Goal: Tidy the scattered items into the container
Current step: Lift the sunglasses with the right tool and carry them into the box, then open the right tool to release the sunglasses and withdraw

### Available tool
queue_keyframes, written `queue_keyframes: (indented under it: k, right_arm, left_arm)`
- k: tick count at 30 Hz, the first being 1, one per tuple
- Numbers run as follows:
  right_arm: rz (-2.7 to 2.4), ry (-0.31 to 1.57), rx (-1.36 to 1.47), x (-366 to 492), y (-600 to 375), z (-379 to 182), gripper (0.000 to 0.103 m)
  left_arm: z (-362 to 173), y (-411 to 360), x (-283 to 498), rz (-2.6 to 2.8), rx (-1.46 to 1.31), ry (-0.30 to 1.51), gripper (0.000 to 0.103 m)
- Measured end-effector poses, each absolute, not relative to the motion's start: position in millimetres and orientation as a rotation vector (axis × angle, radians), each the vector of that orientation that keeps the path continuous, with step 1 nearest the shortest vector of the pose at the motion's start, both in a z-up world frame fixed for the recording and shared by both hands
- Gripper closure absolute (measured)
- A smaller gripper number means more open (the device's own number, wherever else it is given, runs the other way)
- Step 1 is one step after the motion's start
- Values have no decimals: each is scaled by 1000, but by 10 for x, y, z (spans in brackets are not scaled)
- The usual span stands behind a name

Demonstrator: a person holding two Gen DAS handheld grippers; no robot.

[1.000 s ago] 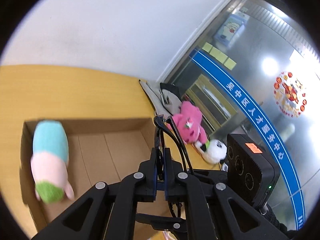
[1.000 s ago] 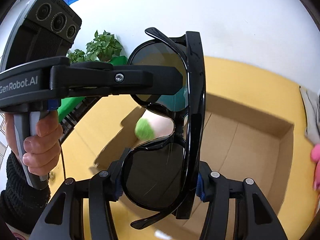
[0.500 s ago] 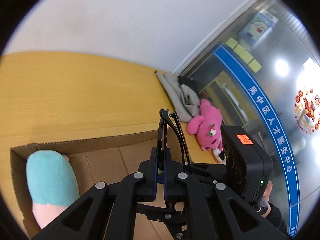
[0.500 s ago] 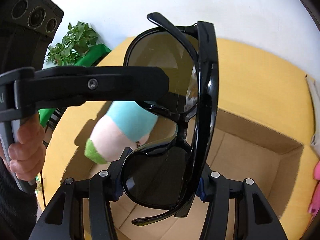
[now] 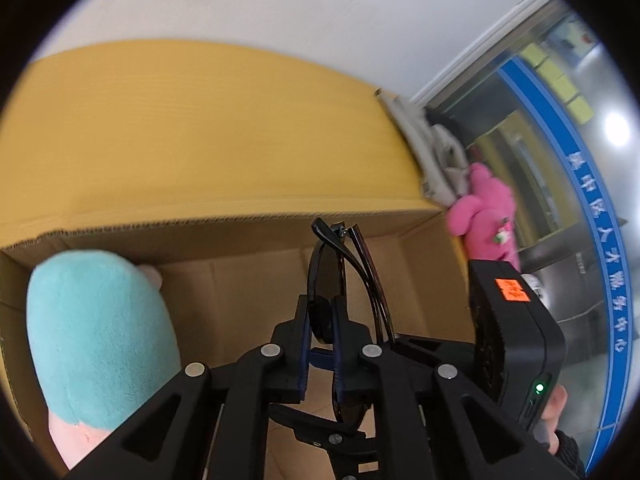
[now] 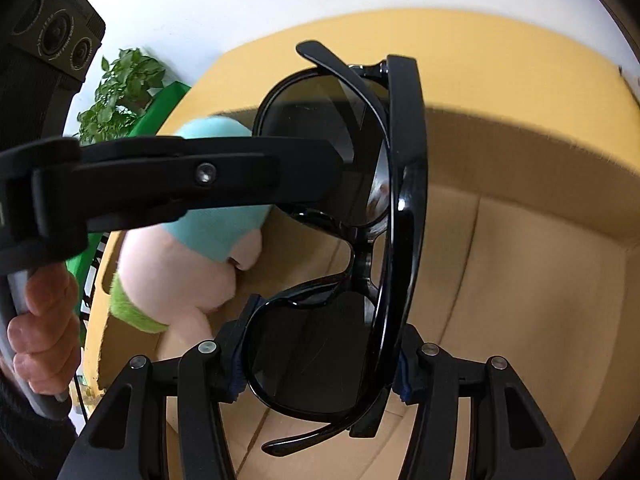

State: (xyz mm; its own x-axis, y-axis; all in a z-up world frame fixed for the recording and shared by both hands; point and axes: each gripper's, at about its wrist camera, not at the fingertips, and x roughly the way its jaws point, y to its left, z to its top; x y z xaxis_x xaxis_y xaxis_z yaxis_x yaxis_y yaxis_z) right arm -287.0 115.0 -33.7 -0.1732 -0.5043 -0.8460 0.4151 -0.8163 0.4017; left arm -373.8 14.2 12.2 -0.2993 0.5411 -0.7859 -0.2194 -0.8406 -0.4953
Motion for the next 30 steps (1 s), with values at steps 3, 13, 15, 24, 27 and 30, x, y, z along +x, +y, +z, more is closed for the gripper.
queue_keyframes:
  k: [3, 13, 15, 24, 27, 30]
  right_arm:
    - [-2015, -133, 1536, -2888, 1136, -456, 45]
    - [-2014, -186, 1573, -2928, 1094, -637, 47]
    - [-2018, -191, 1574, -2937, 1098, -633, 47]
    - [-2033, -175, 1566, -2898, 1060, -601, 38]
    - [-2042, -181, 1565, -2886, 1067, -585, 34]
    - [-2044, -167, 1564, -2872, 1069, -564, 34]
  left_arm:
    - [-32, 135, -3782, 2183, -1550, -401, 94]
    - [-326, 172, -3868, 2201, -1650, -367, 95]
    - [-332, 172, -3875, 2201, -1651, -368, 95]
    - [-347, 240, -3905, 2243, -1663, -270, 95]
    - [-348, 231, -3907, 2242, -1663, -282, 95]
    - [-338, 249, -3899, 2243, -1666, -278, 95]
